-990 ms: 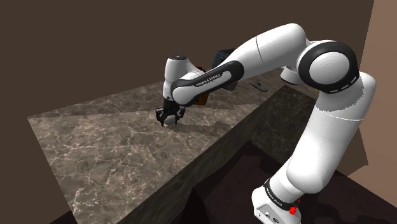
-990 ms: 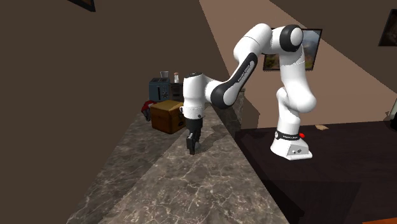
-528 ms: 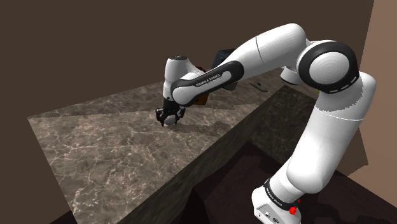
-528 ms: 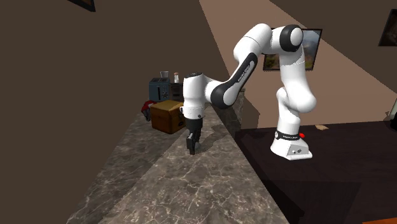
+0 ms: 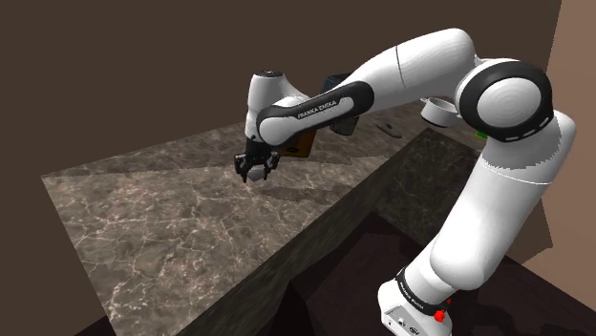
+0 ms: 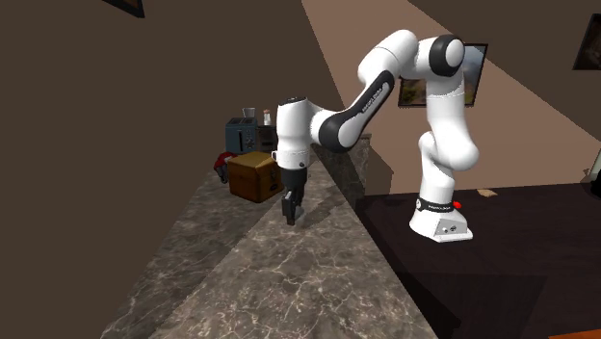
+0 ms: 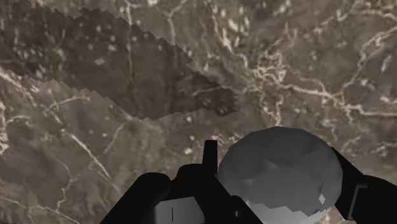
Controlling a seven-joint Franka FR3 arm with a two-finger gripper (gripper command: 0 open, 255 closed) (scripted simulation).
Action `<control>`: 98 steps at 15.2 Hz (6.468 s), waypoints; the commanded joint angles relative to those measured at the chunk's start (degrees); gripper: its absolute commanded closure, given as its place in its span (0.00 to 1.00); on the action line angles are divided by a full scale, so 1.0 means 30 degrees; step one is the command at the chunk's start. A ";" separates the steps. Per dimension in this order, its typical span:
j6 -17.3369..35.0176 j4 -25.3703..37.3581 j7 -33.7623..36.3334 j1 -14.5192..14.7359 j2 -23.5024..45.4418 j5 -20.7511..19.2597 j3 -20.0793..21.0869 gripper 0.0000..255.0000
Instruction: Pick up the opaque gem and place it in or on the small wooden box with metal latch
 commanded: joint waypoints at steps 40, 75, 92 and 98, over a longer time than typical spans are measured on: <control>-0.8882 0.6701 -0.2634 -0.1132 -0.2390 0.1326 -0.0528 1.00; -0.8903 1.4557 -0.9464 -0.4895 0.5496 0.0150 -0.3442 1.00; -1.1468 1.7352 -0.9528 -0.4720 0.5719 0.0140 -0.3421 0.00; -1.1468 1.7352 -0.9528 -0.4720 0.5719 0.0140 -0.3421 0.00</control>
